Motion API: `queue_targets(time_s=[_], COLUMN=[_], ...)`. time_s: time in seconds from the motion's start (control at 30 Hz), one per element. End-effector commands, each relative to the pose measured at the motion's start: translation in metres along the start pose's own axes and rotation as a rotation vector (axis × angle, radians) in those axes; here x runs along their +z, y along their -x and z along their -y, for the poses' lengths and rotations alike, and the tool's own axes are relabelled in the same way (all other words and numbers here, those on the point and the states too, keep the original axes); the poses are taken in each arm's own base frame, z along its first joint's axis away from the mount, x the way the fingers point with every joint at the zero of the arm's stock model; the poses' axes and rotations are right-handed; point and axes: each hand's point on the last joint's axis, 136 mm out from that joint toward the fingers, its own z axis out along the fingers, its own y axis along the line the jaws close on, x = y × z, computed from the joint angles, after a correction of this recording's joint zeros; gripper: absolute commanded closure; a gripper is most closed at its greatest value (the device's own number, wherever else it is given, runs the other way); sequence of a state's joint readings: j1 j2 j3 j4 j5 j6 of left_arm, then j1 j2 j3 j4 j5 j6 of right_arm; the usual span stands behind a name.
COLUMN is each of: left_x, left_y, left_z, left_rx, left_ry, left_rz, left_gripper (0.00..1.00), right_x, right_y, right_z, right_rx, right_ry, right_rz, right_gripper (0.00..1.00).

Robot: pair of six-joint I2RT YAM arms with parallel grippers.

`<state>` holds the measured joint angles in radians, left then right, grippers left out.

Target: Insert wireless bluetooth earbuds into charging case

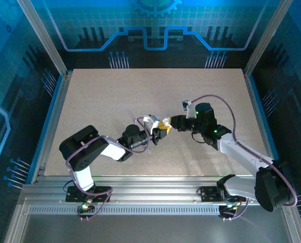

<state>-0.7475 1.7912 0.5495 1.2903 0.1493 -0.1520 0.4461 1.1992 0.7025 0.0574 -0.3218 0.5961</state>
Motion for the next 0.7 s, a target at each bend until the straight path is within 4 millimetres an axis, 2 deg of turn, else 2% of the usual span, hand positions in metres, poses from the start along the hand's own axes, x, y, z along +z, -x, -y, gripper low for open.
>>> queue_targets(time_s=[0.0,0.67], left_x=[0.006,0.002], left_y=[0.022,0.032], left_z=[0.004,0.01], left_rx=[-0.005,-0.002], left_ry=[-0.01,-0.033], left_rz=[0.091,0.12], left_gripper=[0.8,0.8], right_x=[-0.002,0.001], right_y=[-0.001,0.005], right_z=[-0.006,-0.008], right_rx=[-0.01,-0.01], right_ry=[0.013,0.025], right_rz=[0.012,0.031], right_gripper=[0.8,0.8])
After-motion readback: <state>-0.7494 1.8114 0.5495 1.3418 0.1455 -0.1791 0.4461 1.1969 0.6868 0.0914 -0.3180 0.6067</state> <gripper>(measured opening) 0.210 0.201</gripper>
